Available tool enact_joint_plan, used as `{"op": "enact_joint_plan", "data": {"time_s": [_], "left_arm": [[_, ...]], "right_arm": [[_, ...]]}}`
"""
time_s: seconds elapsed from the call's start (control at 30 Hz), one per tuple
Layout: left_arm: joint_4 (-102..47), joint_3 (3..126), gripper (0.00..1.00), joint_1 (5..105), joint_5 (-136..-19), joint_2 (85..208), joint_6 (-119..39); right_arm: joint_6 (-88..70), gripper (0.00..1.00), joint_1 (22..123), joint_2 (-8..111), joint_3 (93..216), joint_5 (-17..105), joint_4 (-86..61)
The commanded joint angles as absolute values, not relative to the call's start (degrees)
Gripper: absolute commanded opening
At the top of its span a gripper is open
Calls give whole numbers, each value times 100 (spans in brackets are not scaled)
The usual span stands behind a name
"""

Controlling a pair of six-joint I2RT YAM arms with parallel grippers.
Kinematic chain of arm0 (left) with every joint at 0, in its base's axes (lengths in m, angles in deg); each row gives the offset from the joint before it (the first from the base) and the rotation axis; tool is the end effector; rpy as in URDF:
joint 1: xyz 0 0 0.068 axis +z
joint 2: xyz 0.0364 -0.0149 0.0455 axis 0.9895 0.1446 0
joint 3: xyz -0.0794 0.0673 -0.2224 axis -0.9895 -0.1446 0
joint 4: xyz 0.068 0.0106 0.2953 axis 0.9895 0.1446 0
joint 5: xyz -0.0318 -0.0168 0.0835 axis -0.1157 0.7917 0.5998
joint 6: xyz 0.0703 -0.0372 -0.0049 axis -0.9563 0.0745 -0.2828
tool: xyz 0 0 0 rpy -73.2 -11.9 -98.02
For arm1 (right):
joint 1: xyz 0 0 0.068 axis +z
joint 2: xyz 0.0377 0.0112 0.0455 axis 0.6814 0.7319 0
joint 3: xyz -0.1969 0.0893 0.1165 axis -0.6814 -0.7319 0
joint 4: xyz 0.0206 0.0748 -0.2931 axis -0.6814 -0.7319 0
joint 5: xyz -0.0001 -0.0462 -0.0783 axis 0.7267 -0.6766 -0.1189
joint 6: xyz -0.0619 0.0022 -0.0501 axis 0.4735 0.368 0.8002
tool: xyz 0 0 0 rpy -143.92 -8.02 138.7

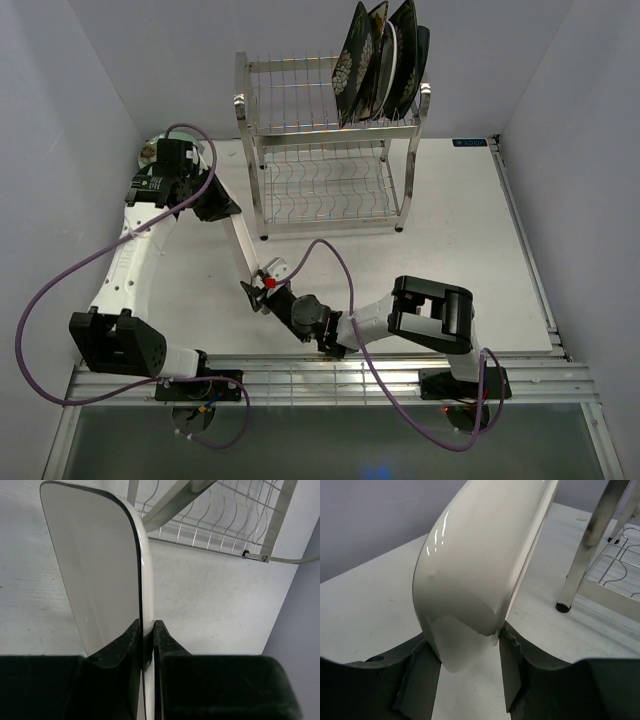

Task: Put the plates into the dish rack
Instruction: Pick up the plate at the center of the board.

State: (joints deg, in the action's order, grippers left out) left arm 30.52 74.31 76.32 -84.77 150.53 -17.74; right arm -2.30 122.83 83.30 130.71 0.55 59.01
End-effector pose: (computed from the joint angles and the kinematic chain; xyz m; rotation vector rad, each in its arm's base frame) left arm 0.3451 -0.0508 0.3037 -0.5094 2.5150 -0.6081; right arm 0.1152 0.4174 0.1275 -0.4779 1.3943 0.7092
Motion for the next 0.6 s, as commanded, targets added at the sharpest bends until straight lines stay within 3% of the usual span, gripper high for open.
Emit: {"op": "enact_joint_plan", "data": {"time_s": [0.0, 0.57], "left_arm": [[2922, 8039, 0, 7676, -8556, 14800, -1799], [3002, 9674, 0, 7685, -8864, 14844, -1553]], "right_arm": [[166, 19, 12346, 7884, 13463, 79, 6133], [1326, 19, 12337, 7321, 14465, 193, 5527]]}}
